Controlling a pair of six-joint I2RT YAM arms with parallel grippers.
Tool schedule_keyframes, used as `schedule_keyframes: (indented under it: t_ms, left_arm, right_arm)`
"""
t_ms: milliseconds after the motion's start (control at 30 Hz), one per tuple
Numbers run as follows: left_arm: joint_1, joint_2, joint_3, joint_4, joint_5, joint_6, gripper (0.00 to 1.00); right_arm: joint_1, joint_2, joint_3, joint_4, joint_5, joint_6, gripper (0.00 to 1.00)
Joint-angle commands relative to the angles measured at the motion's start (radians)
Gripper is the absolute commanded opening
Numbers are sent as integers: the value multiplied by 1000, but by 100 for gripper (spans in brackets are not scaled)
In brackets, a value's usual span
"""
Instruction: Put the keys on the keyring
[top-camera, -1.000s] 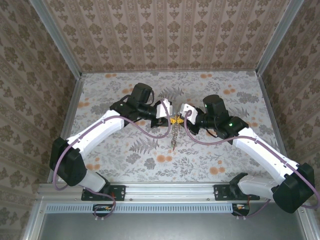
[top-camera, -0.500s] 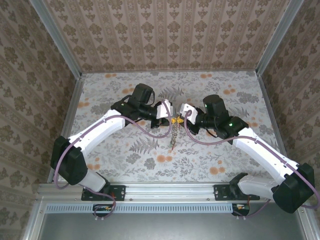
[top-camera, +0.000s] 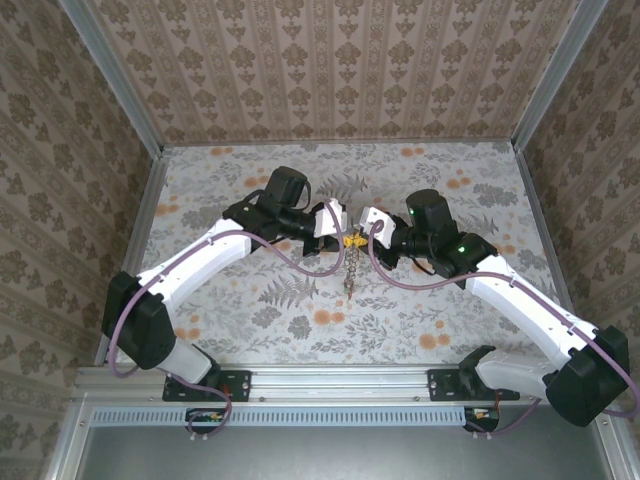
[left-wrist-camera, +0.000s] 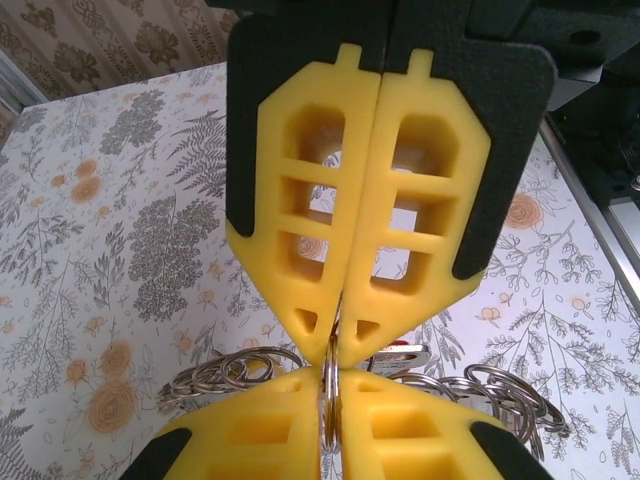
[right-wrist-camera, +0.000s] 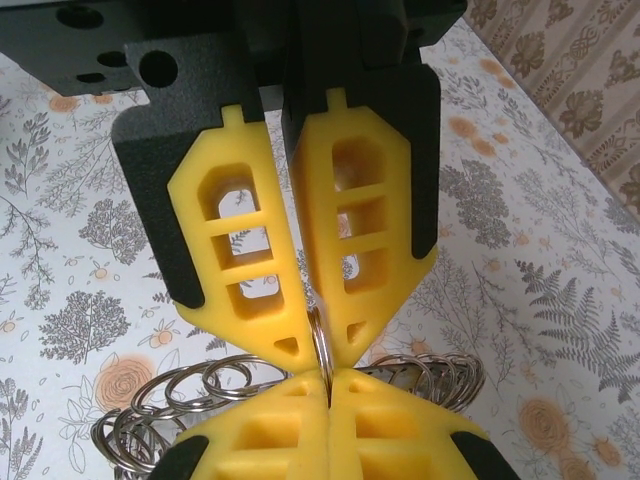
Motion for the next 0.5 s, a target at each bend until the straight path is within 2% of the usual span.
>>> schedule_keyframes:
  t_ms: [0, 67, 233, 267, 367, 467]
  left_arm:
    - [-15, 4, 23, 41, 37, -3, 9]
    - [-14, 7, 23, 38, 30, -2, 0]
    - [-10, -3, 18, 26, 12, 10, 0]
    - [-5, -8, 12, 39, 22, 3, 0]
    - [20, -27, -16, 107, 98, -40, 0]
    - [38, -45, -54, 199, 205, -88, 0]
  right_arm:
    - [6, -11, 27, 38, -31, 15, 0]
    - [7, -12, 26, 41, -32, 16, 0]
    - [6, -27, 9, 43, -4, 3, 0]
    - [5, -29, -1, 43, 8, -3, 3]
    - [-10, -29, -34, 59, 1, -6, 7]
    - [-29, -21, -58, 98, -65, 28, 11]
